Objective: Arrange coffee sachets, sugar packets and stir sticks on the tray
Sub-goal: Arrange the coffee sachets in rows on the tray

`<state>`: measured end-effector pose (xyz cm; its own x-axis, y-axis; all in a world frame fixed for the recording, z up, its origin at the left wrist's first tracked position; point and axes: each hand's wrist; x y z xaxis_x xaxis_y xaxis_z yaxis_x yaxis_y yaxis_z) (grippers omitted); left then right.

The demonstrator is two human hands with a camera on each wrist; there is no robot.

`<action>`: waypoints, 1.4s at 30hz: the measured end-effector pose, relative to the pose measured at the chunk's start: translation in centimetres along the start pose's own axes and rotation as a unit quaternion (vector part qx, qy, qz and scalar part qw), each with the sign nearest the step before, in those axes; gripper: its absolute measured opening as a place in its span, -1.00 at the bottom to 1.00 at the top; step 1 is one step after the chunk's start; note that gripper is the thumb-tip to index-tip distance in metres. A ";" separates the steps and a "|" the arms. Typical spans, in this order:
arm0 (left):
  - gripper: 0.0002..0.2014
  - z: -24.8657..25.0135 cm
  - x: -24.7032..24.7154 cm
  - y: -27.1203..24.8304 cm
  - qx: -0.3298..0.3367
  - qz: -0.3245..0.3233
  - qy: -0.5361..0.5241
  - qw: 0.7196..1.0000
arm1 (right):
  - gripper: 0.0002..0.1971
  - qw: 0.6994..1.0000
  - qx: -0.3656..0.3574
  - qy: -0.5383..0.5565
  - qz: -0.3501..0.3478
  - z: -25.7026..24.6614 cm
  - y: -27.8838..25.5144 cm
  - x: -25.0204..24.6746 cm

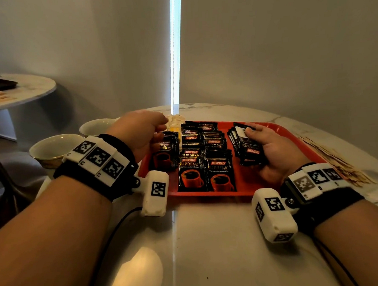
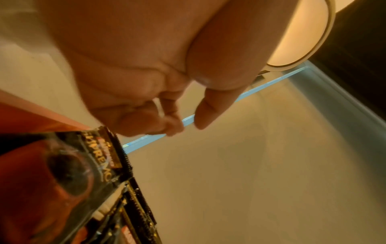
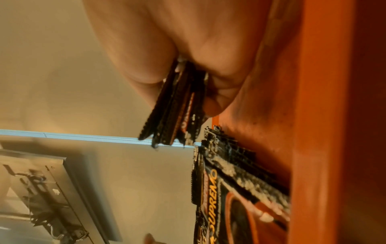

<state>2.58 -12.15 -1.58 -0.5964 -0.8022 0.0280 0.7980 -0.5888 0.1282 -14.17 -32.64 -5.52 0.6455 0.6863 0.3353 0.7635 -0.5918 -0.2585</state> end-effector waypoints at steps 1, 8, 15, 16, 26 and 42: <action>-0.97 0.1 0.1 -0.1 0.028 -0.010 -0.020 0.999 | -0.58 1.000 -0.004 0.001 -0.006 -0.1 -0.2 0.3; -0.88 0.7 1.4 -1.5 0.135 -0.115 -0.085 0.980 | -0.57 0.999 -0.015 0.016 -0.038 -0.9 -2.0 2.5; -0.64 0.9 2.6 -2.9 0.140 -0.247 -0.050 0.958 | -0.55 0.997 0.027 -0.024 -0.075 0.1 -3.8 4.9; -0.62 0.9 2.6 -2.9 0.139 -0.259 -0.045 0.955 | -0.58 0.996 0.033 -0.026 -0.076 0.2 -3.9 5.0; -0.69 1.1 2.3 -3.1 0.145 -0.283 0.023 0.948 | -0.50 0.992 0.077 -0.035 -0.094 0.6 -3.7 5.1; -0.89 0.8 3.0 -3.1 0.217 -0.188 0.036 0.957 | -0.34 0.986 0.099 -0.013 -0.136 0.6 -3.4 5.0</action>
<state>-1.80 -12.67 -1.12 -0.8146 -0.5551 -0.1681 0.4073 -0.7538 0.5156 -13.52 -26.99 -3.48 0.4144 0.8202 0.3945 0.8961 -0.2918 -0.3345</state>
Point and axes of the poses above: each hand's wrist, its own y-axis towards the middle knuckle, its own x-axis out of the palm, z = x × y, and after that the axes turned 13 degrees about x, right-handed
